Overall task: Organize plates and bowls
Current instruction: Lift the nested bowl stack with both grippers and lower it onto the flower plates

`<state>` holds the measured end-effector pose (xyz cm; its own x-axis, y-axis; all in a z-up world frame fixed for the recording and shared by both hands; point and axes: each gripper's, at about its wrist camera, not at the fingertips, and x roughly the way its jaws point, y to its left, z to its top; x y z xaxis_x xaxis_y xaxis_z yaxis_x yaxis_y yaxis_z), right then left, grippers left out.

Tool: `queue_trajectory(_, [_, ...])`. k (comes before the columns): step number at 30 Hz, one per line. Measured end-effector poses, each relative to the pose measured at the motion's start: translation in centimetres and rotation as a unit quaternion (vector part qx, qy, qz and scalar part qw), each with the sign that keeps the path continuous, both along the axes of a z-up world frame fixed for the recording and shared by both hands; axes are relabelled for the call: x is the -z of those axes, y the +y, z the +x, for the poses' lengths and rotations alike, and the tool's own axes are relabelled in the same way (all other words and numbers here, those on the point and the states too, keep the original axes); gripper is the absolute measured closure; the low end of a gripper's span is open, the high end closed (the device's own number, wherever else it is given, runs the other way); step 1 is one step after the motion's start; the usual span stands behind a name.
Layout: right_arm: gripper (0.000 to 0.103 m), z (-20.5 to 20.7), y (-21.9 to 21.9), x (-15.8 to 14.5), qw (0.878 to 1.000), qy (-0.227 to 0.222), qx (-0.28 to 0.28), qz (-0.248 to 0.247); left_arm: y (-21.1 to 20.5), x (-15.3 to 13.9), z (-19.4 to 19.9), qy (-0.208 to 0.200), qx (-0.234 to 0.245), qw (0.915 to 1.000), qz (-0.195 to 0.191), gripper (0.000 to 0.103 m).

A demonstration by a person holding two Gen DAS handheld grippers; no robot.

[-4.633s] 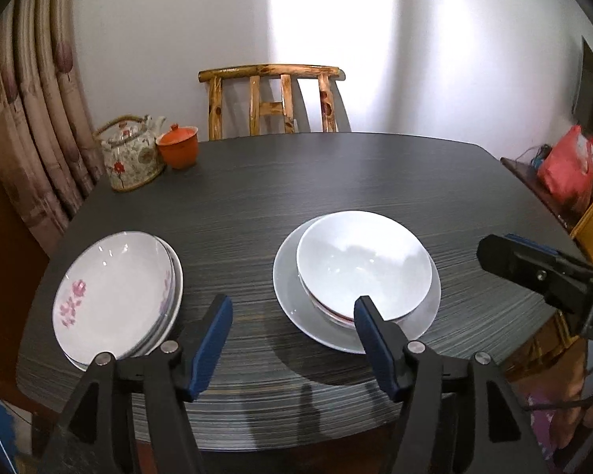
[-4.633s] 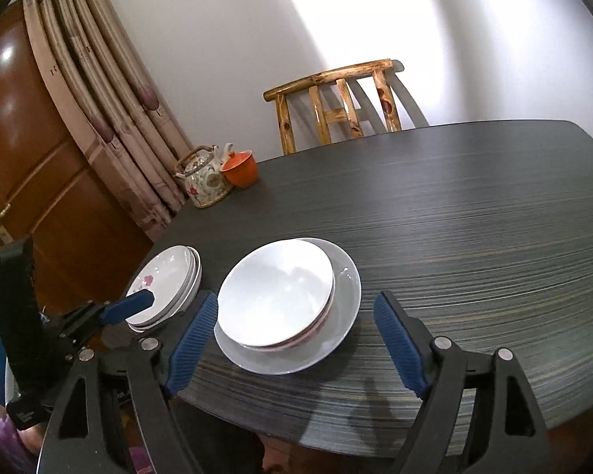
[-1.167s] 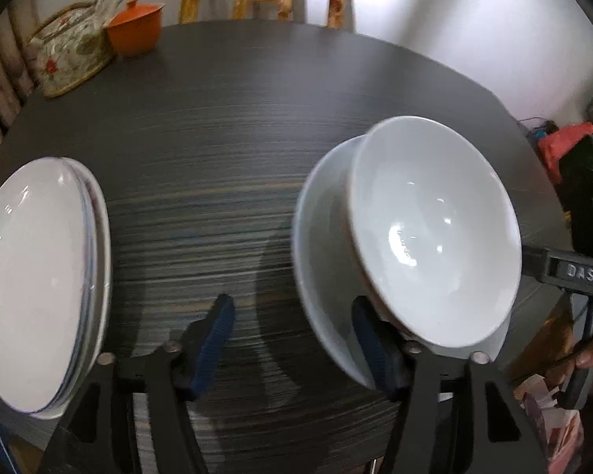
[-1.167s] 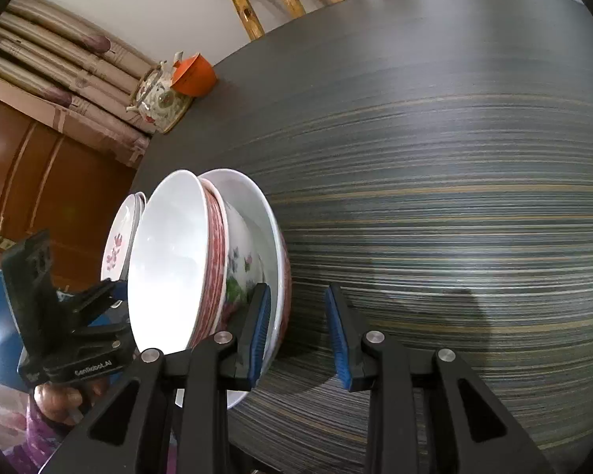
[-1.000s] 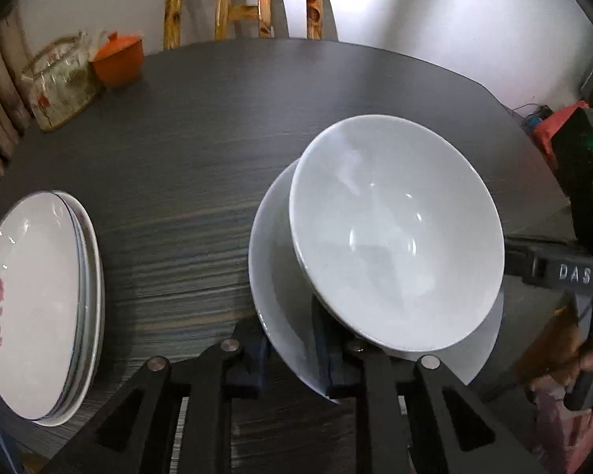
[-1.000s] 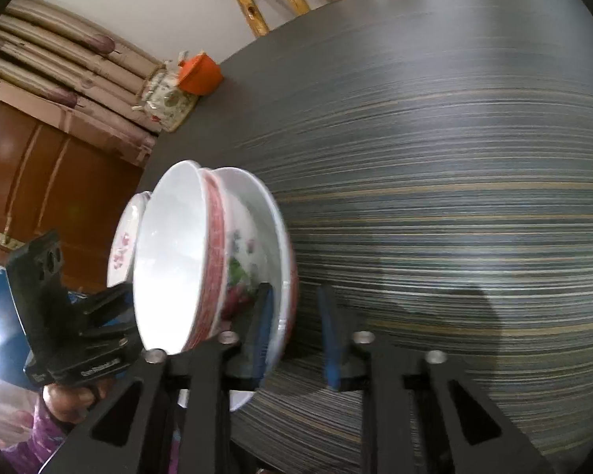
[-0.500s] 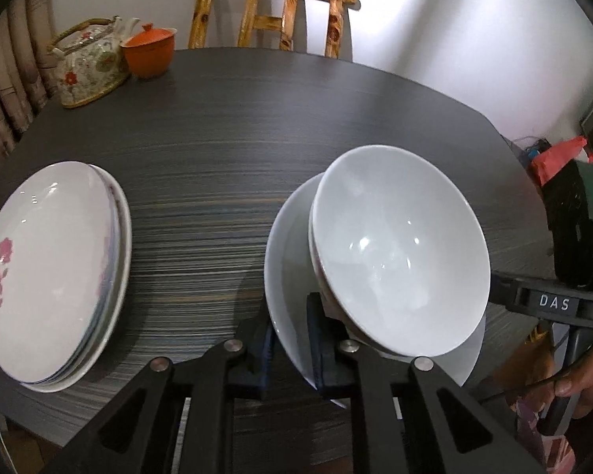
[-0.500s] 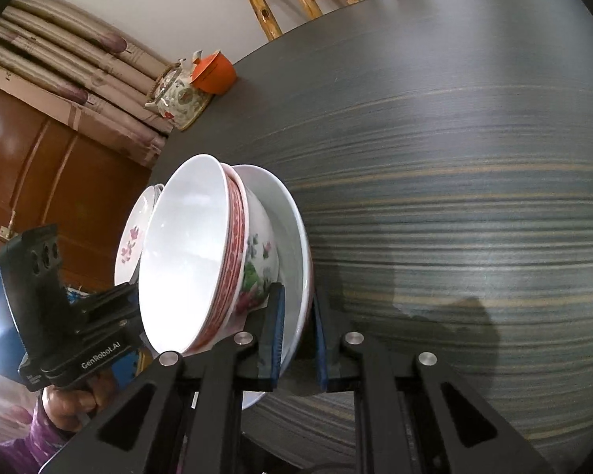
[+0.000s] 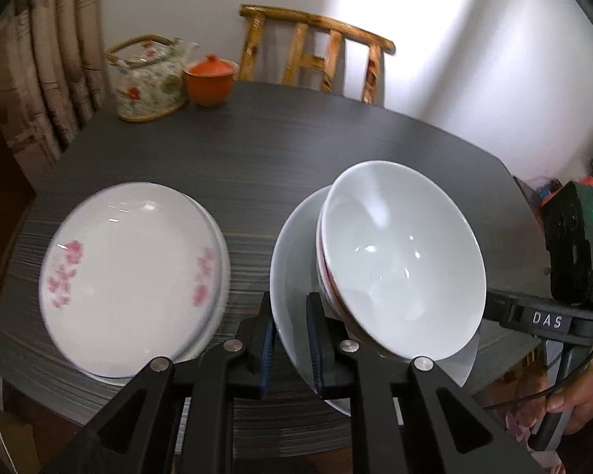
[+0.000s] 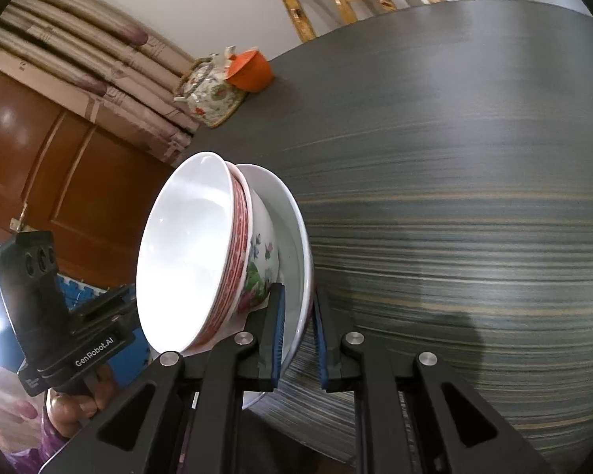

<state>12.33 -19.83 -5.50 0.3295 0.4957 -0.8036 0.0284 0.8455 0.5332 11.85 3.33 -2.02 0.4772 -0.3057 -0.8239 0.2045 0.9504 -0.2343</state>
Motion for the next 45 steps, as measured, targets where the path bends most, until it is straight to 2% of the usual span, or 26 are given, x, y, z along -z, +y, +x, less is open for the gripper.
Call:
queue_trajectory(10, [0.089,3.1,6.5,-1.5,0.999,-0.006,-0.044,0.009,7.5,-2.5,0.5,-0.021,-0.068,0.9974,0.012,0.090])
queue_trajectory(18, [0.089,6.5,12.6,-1.2,0.997,-0.005,-0.079,0.012,13.1,-1.1,0.7,-0.009,-0.109,0.9939,0.016,0.090])
queue_trajectory(23, [0.089,8.1,15.0,-0.2,0.996,0.004,-0.089,0.013,15.0,-0.1,1.2,-0.007,-0.124,0.9921,0.013,0.090])
queue_trajectory(33, [0.089,9.3,17.7,1.8,0.995,0.016,-0.101,0.001,17.0,1.8,1.9,0.007,-0.135,0.9908,0.005,0.090])
queue_trajectory(45, [0.088,9.0,17.7,2.6,0.995,0.021,-0.097,-0.001,16.9,2.7,2.4,0.001,-0.130,0.9914,0.015,0.090])
